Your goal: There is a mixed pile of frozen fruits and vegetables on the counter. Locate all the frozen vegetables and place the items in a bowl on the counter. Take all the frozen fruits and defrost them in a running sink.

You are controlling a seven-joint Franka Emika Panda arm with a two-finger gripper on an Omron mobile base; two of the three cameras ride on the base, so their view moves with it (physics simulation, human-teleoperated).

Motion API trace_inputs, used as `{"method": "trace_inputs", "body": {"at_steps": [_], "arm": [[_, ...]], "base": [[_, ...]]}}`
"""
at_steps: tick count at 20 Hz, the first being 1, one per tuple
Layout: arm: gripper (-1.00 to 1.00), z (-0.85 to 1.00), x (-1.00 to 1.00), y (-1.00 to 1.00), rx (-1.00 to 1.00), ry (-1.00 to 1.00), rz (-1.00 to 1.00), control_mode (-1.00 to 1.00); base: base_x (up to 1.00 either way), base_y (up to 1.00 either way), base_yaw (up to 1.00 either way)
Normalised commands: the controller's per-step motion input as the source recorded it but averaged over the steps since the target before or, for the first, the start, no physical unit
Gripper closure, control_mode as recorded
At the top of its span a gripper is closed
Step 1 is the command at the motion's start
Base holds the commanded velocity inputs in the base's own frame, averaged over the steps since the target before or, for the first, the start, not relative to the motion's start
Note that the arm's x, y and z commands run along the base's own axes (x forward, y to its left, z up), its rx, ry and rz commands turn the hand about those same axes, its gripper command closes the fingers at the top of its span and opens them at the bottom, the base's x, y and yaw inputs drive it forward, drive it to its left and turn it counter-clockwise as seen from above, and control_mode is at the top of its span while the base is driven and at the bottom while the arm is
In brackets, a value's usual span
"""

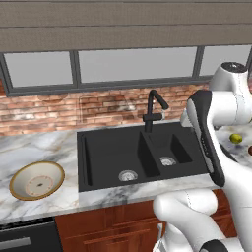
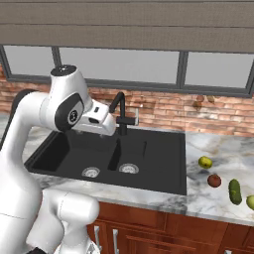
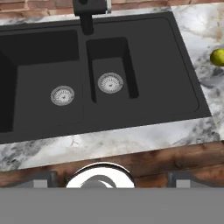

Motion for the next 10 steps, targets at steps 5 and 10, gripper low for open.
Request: {"method": "trace_inputs", "body": {"at_steps": [5, 10], "arm": [[-1.00, 0.00, -0.12, -0.44, -0.05, 0.00, -0.17, -1.00], [-1.00, 0.00, 0.00, -0.52, 0.00, 0.00, -0.12, -1.00]], "base": [[0.00, 0.00, 0.00], [0.00, 0.00, 0.00]]}}
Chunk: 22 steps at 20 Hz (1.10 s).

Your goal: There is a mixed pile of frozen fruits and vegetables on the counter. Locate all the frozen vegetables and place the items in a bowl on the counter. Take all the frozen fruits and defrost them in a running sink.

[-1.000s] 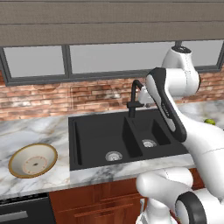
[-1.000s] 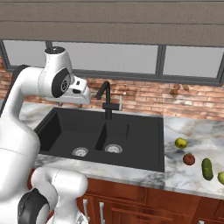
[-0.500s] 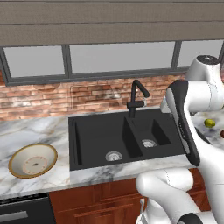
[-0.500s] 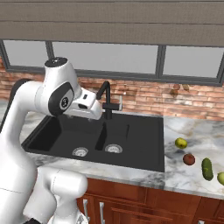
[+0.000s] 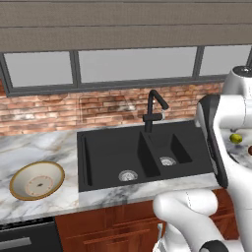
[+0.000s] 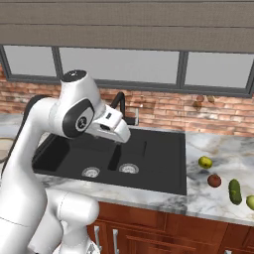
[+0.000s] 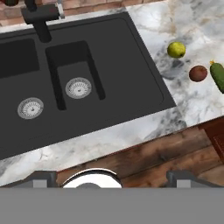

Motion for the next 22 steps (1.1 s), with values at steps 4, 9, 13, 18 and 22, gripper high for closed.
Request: {"method": "trace_inputs", "body": {"at_steps": [4, 9, 13, 18, 22], "arm": [[-1.00, 0.00, 0.00, -0.56, 0.00, 0.00, -0.09, -1.00], [-1.00, 0.00, 0.00, -0.53, 0.00, 0.00, -0.10, -1.00], [-1.00, 0.00, 0.00, -0.44, 0.00, 0.00, -0.09, -1.00], [-1.00, 0.00, -0.07, -0.44, 0.00, 0.00, -0.08, -1.00], [-1.00, -0.03, -0.28, -0.47, 0.00, 0.00, -0.07, -1.00]], "base": [[0.00, 0.00, 0.00], [0.00, 0.00, 0.00], [0.00, 0.00, 0.00], [0.00, 0.00, 0.00], [0.00, 0.00, 0.00]]}}
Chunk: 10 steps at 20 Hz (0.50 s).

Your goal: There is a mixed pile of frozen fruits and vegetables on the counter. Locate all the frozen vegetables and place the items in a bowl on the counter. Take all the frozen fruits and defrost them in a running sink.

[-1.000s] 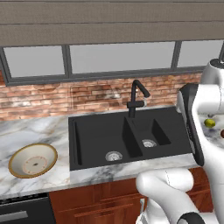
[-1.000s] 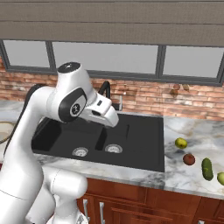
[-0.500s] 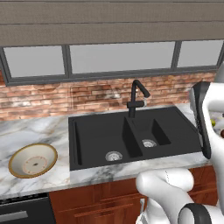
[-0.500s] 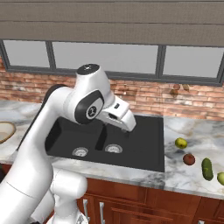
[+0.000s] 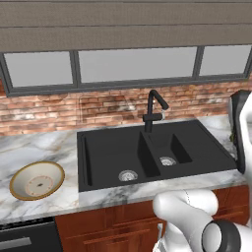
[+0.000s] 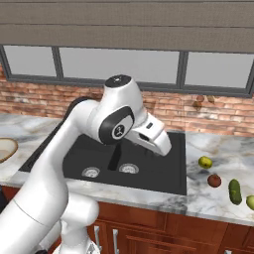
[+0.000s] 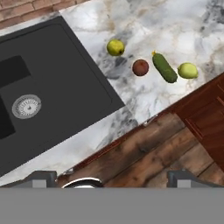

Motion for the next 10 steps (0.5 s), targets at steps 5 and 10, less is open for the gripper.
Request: {"method": "trace_inputs", "body": {"at_steps": [5, 10], "arm": [[-1.00, -0.21, -0.20, -0.56, 0.00, 0.07, -0.06, -1.00], [-1.00, -0.33, 0.00, -0.53, 0.00, 0.14, -0.03, -1.00]], "base": [[0.00, 0.00, 0.00], [0.00, 0.00, 0.00]]}}
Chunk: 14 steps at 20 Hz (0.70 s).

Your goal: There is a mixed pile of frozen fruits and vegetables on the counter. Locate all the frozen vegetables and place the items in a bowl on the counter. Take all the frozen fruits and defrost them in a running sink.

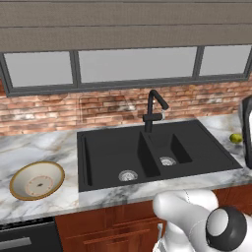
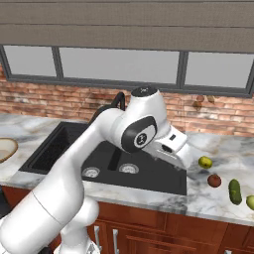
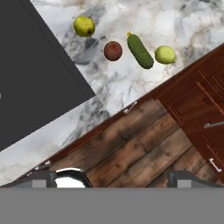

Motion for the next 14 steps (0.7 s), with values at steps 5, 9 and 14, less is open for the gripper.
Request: {"method": "trace_inputs", "body": {"at_steps": [5, 9, 14], "arm": [[-1.00, -0.39, 0.00, -0.51, 0.00, 0.14, 0.00, -1.00], [-1.00, -0.32, 0.00, -0.44, 0.00, 0.10, 0.00, -1.00], [-1.00, -0.33, 0.00, -0.57, 0.00, 0.03, 0.05, -1.00]], "base": [[0.00, 0.00, 0.00], [0.00, 0.00, 0.00], [0.00, 0.00, 0.00]]}}
